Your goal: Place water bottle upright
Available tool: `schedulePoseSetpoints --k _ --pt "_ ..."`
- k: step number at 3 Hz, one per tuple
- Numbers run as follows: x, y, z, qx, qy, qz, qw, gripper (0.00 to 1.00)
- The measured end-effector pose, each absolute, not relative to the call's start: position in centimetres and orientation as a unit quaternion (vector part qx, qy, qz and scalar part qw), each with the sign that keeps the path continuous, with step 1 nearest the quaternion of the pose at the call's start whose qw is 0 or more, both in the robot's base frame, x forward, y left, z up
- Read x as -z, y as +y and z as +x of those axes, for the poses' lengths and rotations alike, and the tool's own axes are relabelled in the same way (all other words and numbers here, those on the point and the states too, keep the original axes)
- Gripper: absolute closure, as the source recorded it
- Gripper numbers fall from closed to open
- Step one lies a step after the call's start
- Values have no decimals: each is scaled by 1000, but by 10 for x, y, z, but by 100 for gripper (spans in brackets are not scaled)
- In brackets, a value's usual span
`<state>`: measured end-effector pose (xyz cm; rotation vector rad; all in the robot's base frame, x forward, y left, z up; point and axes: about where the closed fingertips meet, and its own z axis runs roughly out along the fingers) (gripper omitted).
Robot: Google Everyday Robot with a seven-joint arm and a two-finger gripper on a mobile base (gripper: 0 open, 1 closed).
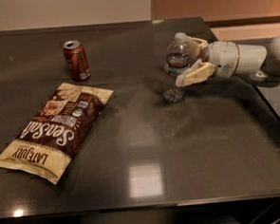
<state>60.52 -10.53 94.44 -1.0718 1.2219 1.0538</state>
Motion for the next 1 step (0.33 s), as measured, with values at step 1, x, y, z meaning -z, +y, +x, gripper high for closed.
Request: schedulePoseSetpoints --k 1 --pt "-944 -105 605 -448 520 -456 566 0"
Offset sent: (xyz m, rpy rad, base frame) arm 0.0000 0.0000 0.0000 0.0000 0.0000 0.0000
